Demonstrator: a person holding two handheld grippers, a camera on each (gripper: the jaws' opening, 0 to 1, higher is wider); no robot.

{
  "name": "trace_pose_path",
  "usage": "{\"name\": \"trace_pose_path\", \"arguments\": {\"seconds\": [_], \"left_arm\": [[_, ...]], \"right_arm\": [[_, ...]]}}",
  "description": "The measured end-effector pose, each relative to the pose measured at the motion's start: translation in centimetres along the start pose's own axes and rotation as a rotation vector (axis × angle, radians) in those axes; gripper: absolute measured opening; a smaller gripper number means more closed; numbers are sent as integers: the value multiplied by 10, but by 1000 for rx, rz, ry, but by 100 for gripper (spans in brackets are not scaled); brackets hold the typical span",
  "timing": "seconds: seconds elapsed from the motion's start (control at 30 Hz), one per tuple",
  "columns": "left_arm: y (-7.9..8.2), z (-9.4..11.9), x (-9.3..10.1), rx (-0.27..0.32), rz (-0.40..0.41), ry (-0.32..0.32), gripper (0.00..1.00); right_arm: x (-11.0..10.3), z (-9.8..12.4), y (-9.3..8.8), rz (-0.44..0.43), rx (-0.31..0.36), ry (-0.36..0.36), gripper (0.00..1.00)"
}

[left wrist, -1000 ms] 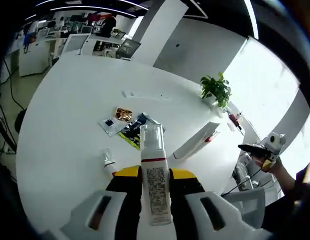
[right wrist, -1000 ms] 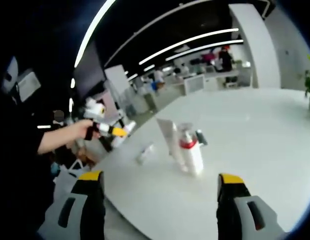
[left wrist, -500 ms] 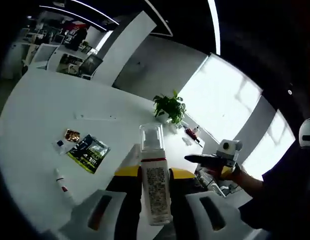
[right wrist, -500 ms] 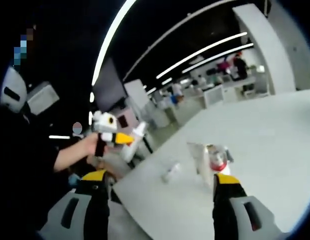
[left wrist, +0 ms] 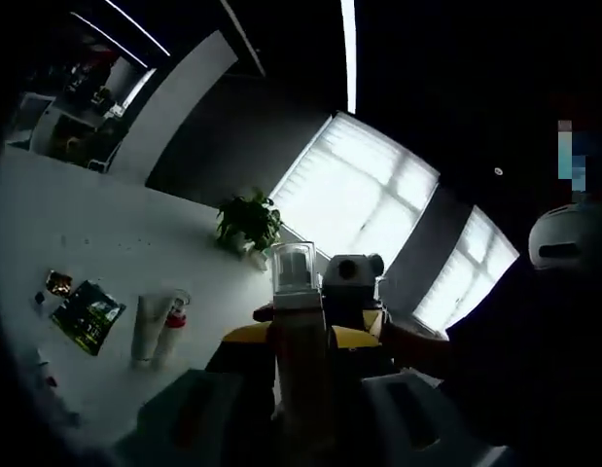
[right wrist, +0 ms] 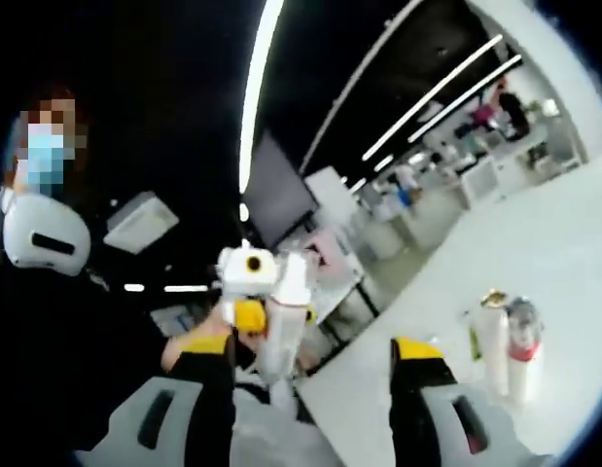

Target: Arrange the skincare products in the storage area until every visible bottle or jar stands upright without overlapping.

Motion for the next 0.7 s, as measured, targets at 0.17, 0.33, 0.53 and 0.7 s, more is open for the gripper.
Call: {"name": "trace_pose_path", "arguments": {"seconds": [0.17, 0.33, 0.53, 0.7], "left_arm": [[6, -4, 12, 31, 0, -39, 16], [11, -4, 17, 49, -5, -62, 16], [13, 2, 11, 53, 0, -72, 16], [15, 1, 11, 62, 2, -75, 16]], "right_arm": [[-24, -10, 13, -43, 46, 97, 50], [-31, -13, 13, -47, 38, 110, 39], [-32, -13, 8, -28, 11, 103, 29], [-41, -12, 8, -11, 14, 140, 15]]}}
Point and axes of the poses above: the point that each gripper's makers call its tool centre point, and the gripper's own axes: z roughly backward along the fingers, x roughly to its right, y roughly out of its top, the point moved 2 cm from there along z, roughly backward along the fingers, and after that the axes turned 15 degrees about -z, right-handed, at the moved point
